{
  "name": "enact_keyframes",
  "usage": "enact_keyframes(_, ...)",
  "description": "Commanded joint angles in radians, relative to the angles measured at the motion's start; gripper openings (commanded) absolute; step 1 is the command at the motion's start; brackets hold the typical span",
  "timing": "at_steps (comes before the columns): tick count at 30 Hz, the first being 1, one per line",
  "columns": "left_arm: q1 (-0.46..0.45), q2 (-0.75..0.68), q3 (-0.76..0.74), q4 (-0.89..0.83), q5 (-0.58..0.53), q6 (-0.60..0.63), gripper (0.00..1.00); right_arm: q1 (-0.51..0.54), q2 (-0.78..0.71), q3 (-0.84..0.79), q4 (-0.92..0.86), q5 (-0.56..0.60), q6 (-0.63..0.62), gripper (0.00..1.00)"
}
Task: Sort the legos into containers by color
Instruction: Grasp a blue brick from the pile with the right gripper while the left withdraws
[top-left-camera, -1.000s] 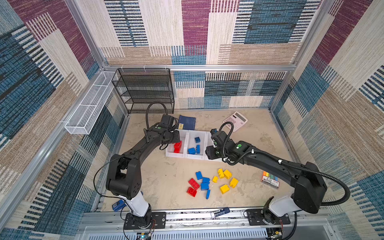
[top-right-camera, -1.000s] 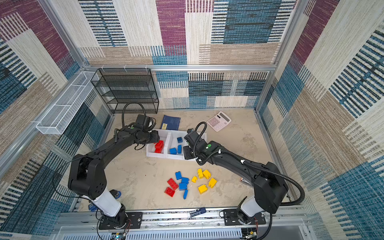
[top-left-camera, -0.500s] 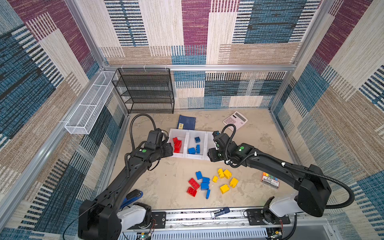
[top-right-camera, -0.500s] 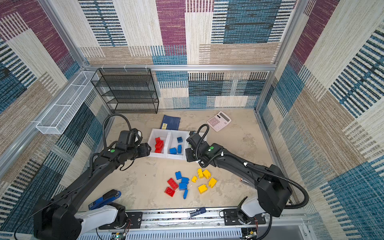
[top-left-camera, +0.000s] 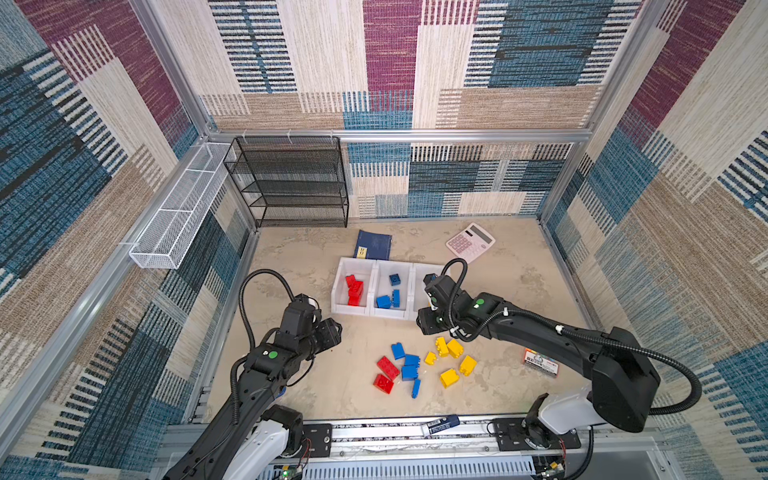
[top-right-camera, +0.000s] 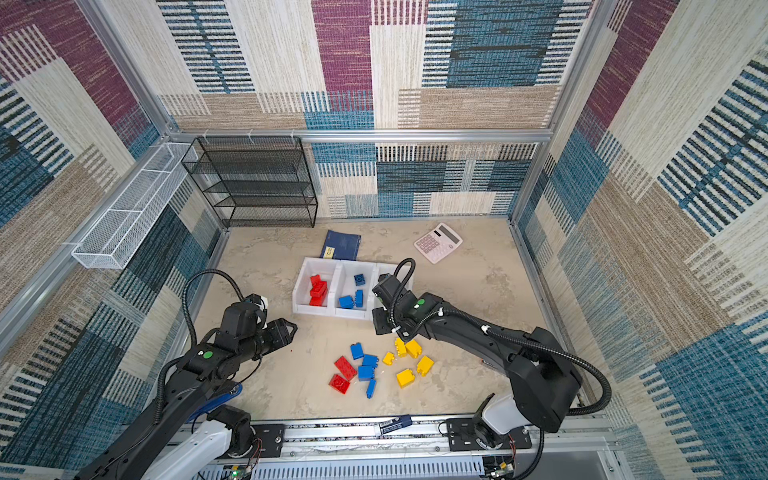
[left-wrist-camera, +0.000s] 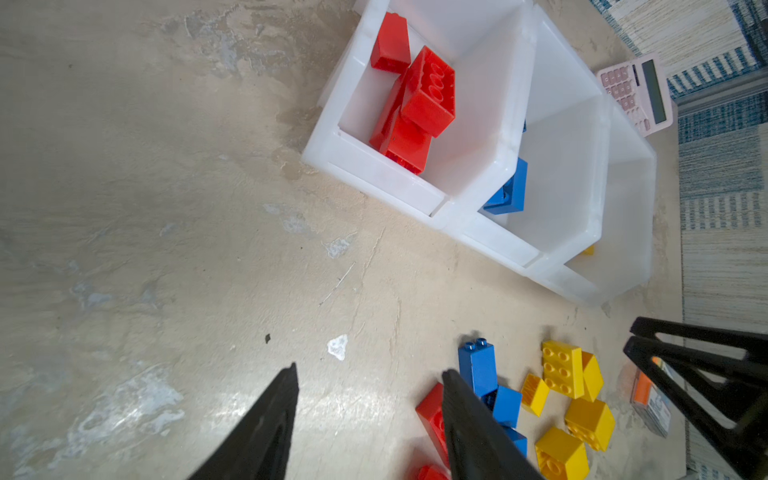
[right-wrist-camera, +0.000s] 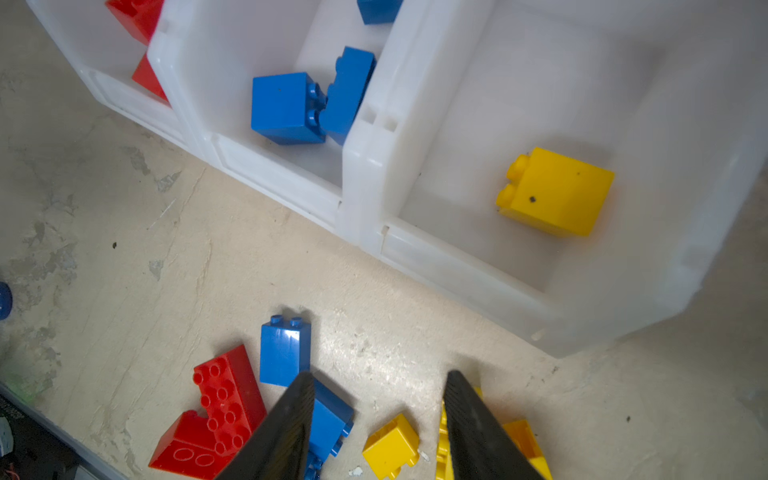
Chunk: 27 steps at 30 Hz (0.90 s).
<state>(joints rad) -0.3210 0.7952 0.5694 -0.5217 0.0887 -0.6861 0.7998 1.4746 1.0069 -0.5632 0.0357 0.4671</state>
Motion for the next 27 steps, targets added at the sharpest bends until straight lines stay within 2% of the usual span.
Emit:
enact_keyframes(1, -0.002, -0.004, -0.008, -0.003, 0.017, -0.028, 0.59, 0.018, 0.017, 0.000, -0.011, -0.003, 0.022, 0.53)
enact_keyframes(13, -0.010, -0.045, -0.038, -0.006, 0.020, -0.043, 0.58, 0.079, 0.085, 0.037, -0.039, 0.001, 0.020, 0.53)
enact_keyframes(20, -0.011, -0.069, -0.065, -0.006, 0.005, -0.072, 0.58, 0.103, 0.085, -0.010, -0.025, -0.035, 0.022, 0.53)
enact_keyframes(27, -0.011, -0.094, -0.085, -0.011, -0.012, -0.081, 0.59, 0.144, 0.125, 0.015, 0.007, -0.078, 0.014, 0.55)
